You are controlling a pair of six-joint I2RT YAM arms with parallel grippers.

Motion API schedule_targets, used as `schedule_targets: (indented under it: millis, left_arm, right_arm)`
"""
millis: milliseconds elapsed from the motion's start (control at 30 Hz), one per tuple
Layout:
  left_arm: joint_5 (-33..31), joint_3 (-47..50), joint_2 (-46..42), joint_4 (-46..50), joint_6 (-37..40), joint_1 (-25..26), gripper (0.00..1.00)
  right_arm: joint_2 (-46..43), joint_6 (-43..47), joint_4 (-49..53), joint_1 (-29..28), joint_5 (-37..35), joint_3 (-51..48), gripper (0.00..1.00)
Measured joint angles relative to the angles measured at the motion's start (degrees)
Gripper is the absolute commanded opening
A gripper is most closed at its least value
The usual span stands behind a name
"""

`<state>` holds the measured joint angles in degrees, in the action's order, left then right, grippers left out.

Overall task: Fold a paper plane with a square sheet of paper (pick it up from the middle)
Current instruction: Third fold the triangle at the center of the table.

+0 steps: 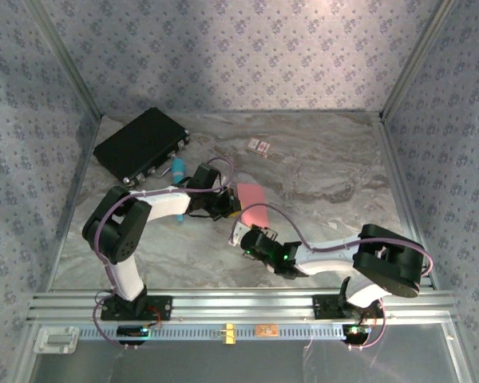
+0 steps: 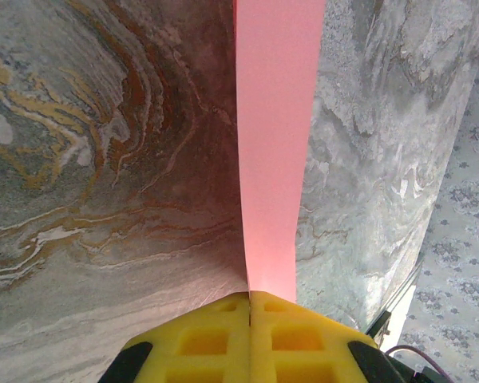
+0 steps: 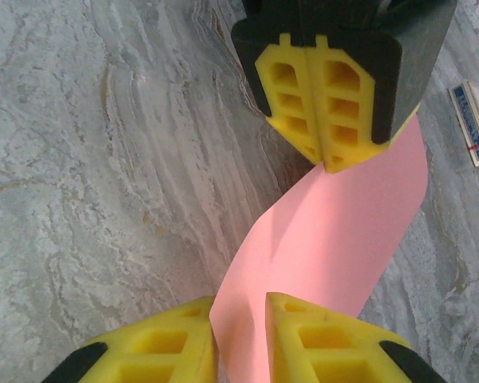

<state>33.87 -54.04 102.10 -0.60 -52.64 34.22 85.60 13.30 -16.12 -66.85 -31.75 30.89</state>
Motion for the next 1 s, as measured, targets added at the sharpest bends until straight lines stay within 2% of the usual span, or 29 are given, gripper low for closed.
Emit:
schedule_targets:
  millis: [167, 533, 833, 900, 1000]
  left_arm:
    - [0.0, 0.0, 0.02, 0.0, 0.0, 0.0, 0.03]
    - [0.0, -0.07, 0.44, 0.17, 0.0, 0.0, 0.03]
    - [0.0, -0.28, 0.46, 0.55, 0.0, 0.0, 0.03]
    - [-0.02, -0.28, 0.46, 0.57, 0.0, 0.0, 0.04]
    - [-0.07, -0.28, 0.46, 0.59, -0.07, 0.0, 0.14]
  right_arm:
    - [-0.7, -0.87, -0.35, 0.39, 0.5, -0.48, 0.15]
    - [-1.64, -2.14, -1.53, 1.53, 2.86, -1.14, 0.13]
    - [-1.64, -2.95, -1.77, 1.99, 3.96, -1.14, 0.04]
    - [-1.64, -3.23, -1.77, 2.12, 4.22, -1.14, 0.02]
    - [-1.73, -3.65, -1.75, 2.51, 4.74, -1.14, 0.01]
